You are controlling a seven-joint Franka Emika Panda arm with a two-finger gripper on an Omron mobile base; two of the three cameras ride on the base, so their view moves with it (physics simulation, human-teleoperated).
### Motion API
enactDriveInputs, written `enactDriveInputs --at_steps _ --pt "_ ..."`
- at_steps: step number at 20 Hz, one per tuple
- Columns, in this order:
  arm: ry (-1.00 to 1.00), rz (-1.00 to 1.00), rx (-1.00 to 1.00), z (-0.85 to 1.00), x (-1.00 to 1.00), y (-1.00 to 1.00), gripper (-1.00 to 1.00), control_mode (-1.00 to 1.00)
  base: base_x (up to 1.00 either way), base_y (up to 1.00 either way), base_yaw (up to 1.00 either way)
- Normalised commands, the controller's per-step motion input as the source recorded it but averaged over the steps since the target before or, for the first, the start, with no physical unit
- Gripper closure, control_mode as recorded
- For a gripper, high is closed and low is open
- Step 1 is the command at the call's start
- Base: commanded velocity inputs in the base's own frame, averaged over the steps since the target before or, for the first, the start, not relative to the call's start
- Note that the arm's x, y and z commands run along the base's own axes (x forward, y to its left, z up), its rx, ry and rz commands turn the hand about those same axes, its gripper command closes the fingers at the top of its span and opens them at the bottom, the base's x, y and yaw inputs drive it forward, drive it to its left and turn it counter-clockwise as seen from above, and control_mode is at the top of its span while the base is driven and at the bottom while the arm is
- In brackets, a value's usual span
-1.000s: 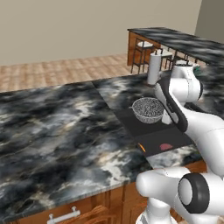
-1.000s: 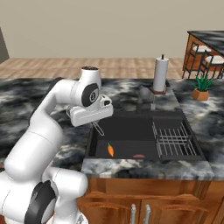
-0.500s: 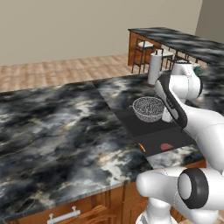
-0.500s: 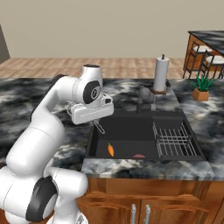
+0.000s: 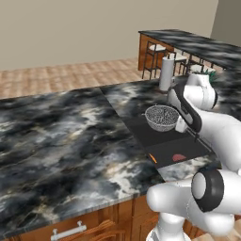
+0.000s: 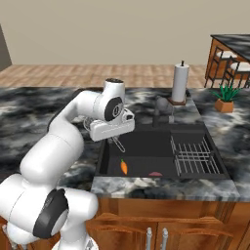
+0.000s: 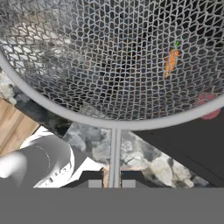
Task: Pick the teapot and strainer and place them in the sink. Then turn on the water.
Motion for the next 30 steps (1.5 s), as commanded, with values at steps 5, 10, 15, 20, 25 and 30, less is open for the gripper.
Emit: enactDriveInputs --at_steps 5,10,15,20,25,30 --pt "0.00 0.05 0.04 -0.09 0.18 -0.49 1.00 -1.00 0.00 0.00 0.00" --pt "0.00 0.00 -0.02 0.00 0.29 -0.36 1.00 -1.00 0.00 0.00 0.00" --pt "0.00 0.00 -0.04 0.00 0.03 -0.11 1.00 -1.00 0.00 0.00 0.00" --pt "0.01 0.00 -0.02 -0.09 0.00 -0.02 1.00 -1.00 0.00 0.00 0.00" --pt "0.00 0.00 0.00 -0.25 0.00 0.00 1.00 -1.00 0.00 0.00 0.00" --pt "0.00 0.00 0.00 -0.48 0.01 0.00 1.00 -1.00 0.00 0.00 0.00"
